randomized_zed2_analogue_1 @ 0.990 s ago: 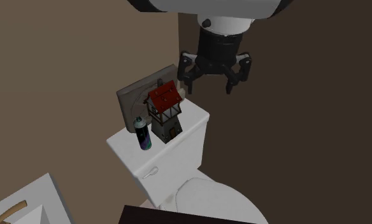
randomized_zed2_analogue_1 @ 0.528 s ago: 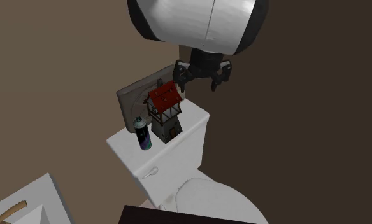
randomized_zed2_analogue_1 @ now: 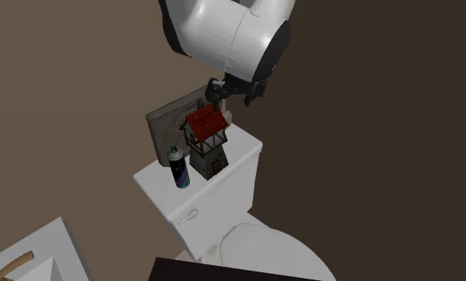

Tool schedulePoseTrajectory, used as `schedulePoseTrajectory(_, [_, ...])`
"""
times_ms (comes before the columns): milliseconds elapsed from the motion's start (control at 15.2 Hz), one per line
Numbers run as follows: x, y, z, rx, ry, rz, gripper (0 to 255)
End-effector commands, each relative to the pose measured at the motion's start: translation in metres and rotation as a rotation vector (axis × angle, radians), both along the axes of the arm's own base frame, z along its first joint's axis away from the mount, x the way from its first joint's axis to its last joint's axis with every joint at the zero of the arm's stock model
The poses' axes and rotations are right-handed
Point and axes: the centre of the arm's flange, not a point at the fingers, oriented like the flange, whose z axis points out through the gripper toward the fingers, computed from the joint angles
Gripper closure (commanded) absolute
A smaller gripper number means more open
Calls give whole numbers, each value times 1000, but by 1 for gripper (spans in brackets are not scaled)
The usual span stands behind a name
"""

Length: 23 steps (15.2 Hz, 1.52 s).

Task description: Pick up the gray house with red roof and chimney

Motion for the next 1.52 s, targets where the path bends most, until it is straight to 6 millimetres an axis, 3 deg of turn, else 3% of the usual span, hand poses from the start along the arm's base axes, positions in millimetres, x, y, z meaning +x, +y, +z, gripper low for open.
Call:
schedulePoseTrajectory(0, [16, 9, -14, 18, -28, 39, 0])
schedulePoseTrajectory(726, [106, 79, -63, 114, -163, 243, 0])
schedulePoseTrajectory(1320, [106, 79, -103, 114, -163, 243, 0])
schedulePoseTrajectory(1386, [105, 79, -103, 114, -163, 243, 255])
schedulePoseTrajectory(1452, [106, 79, -103, 114, -163, 243, 255])
